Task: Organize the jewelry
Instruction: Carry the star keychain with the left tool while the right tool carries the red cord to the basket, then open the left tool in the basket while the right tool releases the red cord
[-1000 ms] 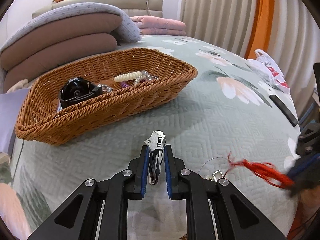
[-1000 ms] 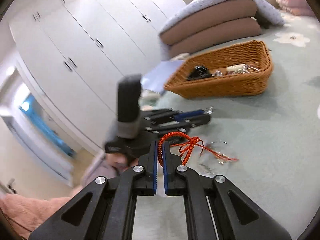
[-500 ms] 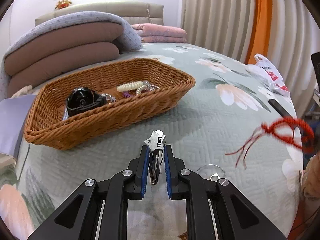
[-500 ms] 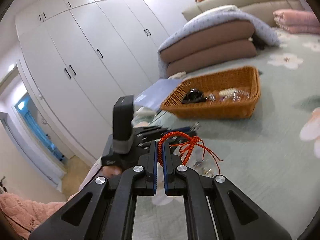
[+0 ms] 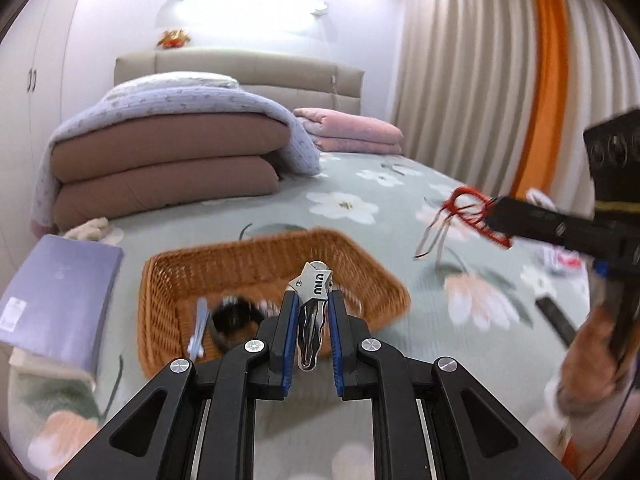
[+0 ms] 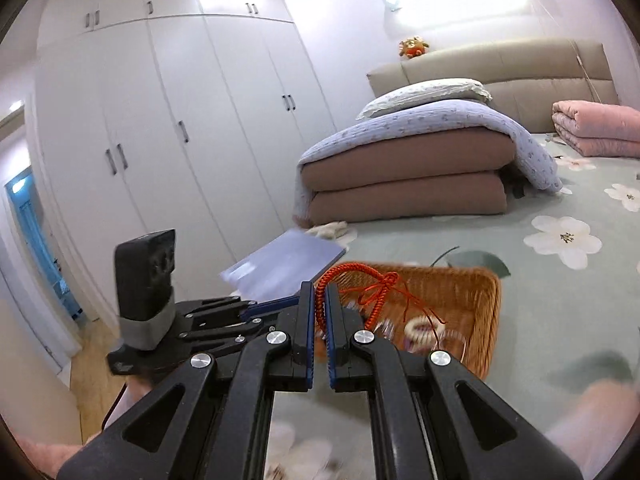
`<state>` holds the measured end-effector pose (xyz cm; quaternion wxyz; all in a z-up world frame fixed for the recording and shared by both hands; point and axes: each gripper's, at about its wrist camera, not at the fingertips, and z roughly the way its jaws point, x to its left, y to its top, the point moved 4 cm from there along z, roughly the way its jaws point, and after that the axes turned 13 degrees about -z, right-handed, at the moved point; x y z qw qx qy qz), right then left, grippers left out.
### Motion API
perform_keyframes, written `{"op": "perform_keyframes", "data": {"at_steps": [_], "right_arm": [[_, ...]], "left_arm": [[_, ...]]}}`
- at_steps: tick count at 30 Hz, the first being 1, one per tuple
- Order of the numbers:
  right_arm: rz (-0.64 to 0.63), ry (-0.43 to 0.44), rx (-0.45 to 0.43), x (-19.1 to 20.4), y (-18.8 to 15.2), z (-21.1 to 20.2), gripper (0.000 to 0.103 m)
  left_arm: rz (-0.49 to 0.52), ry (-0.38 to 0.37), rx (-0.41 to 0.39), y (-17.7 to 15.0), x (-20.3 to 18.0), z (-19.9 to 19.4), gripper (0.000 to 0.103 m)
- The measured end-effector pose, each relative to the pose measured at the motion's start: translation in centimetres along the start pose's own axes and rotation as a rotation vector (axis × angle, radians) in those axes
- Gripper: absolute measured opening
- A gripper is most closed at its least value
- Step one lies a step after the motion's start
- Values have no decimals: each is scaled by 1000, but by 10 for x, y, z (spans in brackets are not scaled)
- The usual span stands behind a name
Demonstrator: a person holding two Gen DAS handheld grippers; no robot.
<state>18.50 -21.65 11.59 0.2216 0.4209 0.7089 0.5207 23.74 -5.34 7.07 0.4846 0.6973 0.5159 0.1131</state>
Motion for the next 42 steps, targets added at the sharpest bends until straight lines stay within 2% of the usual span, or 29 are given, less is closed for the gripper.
{"op": "perform_keyframes", "data": {"at_steps": [4,8,12,18,21,22,23,24,25,27,28,29,33,38,42], "right_arm": [[41,-32,42,-35,-8,54,6],[89,-60,83,-63,-39,90,6],[133,-87,163,-82,-64,112,6],[159,-89,146,-87,-67,108,7],[191,-66,166,-92,-73,113,11],[208,-56,183,-93,-75,116,16],[215,-51,191,-93,-76,118,26],[224,-47,201,-94,-79,120,30],[225,-45,204,-93,-80,120,31],[213,-44,197,-91,-79,118,31],[207,-42,189,-89,-79,116,31],[203,-45,183,-88,-78,115,31],[182,-88,134,-86,-74,100,31],[151,-139,52,-82,-63,77,31],[136,-194,36,-80,-58,67,31]], "left_arm": [[-80,12,26,15,15,42,15],[-98,36,89,-7,29,84,15],[-77,64,119,-19,33,104,15],[-58,80,125,-24,30,107,15],[-57,78,120,-23,28,106,16],[-54,76,121,-23,27,106,16],[-54,76,123,-24,26,105,18],[-52,71,124,-24,24,105,18],[-50,65,124,-24,24,104,20],[-54,60,128,-23,24,104,30],[-61,60,124,-22,25,103,39],[-68,59,118,-22,26,102,42],[-119,40,88,-15,35,91,42],[-182,-24,20,-3,43,69,42],[-195,-50,-2,0,44,58,42]]}}
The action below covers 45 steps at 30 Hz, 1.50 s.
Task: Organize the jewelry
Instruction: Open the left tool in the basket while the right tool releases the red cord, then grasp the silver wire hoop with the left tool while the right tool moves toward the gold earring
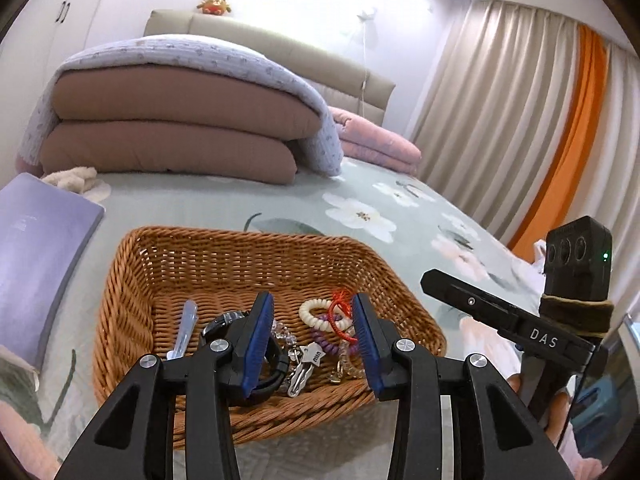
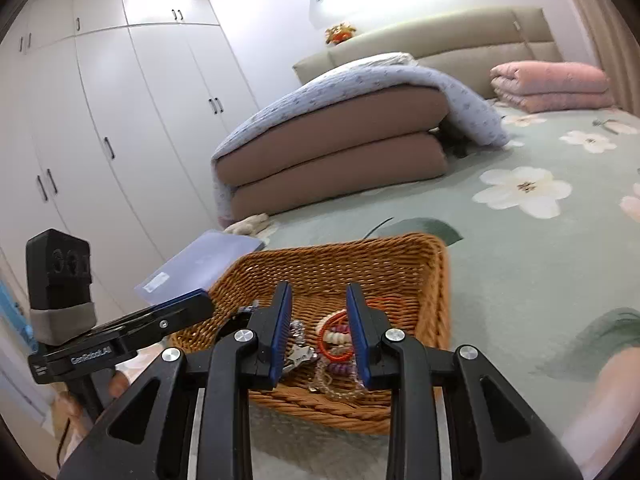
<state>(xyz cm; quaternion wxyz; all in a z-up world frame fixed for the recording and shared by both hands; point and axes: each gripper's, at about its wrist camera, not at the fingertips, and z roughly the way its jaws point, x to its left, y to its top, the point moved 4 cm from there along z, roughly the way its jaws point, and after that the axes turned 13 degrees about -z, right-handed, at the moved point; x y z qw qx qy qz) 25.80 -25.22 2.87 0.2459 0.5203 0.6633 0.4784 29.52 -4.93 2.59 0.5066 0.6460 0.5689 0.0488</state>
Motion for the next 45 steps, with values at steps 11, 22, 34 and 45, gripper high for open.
{"op": "perform_keyframes", "data": {"at_steps": [11,22,34,45], "right_arm": [[39,13,78,34,-68,-74,31],[-98,-2,175,71,-126,-104,31],[-59,12,189,63,-131,-105,31],[-34,24,194,59,-131,-106,31]], "left_arm": [[43,93,112,-83,-16,-49,42],[-20,130,261,-160,-6,-49,42],[31,132,290,-168,-21,-40,42],[179,294,285,-179,-42,-16,7]]}}
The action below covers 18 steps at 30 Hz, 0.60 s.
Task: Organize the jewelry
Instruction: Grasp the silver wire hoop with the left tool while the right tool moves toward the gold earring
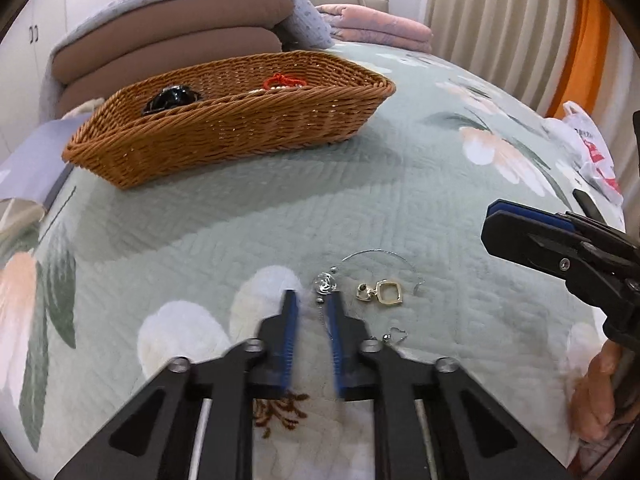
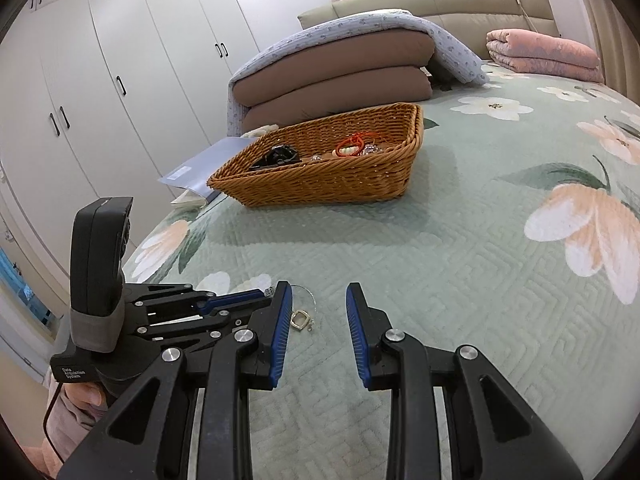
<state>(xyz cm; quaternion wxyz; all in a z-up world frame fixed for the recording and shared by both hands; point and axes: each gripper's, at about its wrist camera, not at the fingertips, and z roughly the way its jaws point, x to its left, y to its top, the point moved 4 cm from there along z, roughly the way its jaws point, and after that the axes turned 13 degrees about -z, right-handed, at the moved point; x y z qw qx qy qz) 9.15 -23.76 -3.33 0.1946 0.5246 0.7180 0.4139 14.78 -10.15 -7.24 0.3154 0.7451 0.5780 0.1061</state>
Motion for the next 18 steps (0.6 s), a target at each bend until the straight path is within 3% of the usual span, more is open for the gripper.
{"op": "perform_keyframes", "data": {"at_steps": [8,13,18], "right_arm": [[-9,-4,22,1,0,6,31],[-8,-3,33,1,0,9,31],[-5,7,49,1,-2,12,31]], "left_arm": [[-42,-48,-38,6,4,-9,3],[-137,-199,-33,9,21,-23,3],[-207,-259,26,-4,47,-36,3]]}}
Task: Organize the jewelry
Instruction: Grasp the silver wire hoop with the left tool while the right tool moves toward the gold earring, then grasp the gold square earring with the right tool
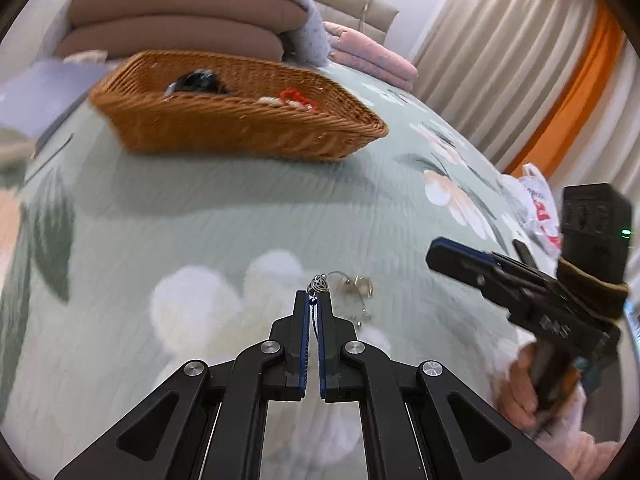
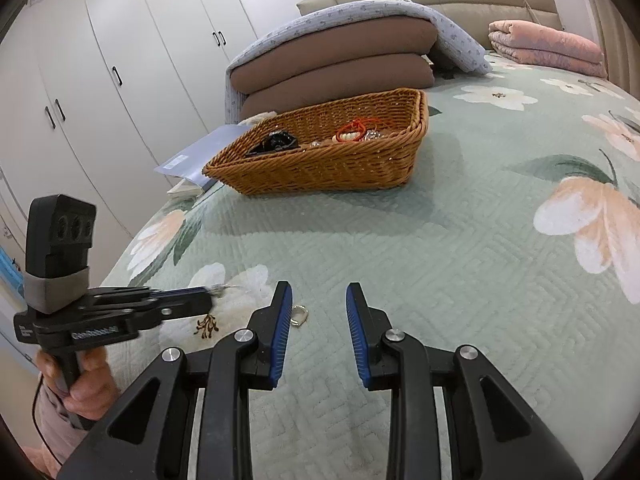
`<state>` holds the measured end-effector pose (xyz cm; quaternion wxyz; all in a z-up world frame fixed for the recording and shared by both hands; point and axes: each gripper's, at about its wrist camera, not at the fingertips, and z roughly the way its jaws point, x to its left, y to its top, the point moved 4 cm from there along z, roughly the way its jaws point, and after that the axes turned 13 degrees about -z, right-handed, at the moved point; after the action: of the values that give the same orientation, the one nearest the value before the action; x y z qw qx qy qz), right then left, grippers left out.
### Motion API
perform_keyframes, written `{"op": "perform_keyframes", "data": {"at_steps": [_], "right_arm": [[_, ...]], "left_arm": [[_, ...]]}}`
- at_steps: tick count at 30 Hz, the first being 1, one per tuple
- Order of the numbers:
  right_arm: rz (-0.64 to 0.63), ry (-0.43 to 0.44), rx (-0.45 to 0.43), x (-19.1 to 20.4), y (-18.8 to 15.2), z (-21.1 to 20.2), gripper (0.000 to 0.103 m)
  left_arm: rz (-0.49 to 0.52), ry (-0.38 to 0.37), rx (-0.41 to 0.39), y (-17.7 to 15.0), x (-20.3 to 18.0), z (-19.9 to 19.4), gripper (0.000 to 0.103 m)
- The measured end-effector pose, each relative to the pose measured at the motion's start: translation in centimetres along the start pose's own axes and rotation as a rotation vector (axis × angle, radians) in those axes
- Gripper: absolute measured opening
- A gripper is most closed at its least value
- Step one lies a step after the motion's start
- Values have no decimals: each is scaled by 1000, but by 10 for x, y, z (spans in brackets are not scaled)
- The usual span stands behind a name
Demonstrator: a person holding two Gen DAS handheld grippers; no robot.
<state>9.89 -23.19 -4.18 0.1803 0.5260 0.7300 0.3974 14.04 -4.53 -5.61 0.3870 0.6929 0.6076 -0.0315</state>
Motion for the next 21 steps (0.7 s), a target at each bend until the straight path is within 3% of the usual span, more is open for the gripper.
{"op": "perform_keyframes", "data": {"at_steps": [9,14,21], "right_arm": [[-137,0,91,28,-4,21,31],[-240,-61,186,44,-11,42,31],[-320,-113,254,47,-3,66,34]], "left_arm": [[-14,156,0,-5,31,-14,4],[50,169,5,-11,27,-18,24],[118,225,-13,-14,23,-13,26]]}}
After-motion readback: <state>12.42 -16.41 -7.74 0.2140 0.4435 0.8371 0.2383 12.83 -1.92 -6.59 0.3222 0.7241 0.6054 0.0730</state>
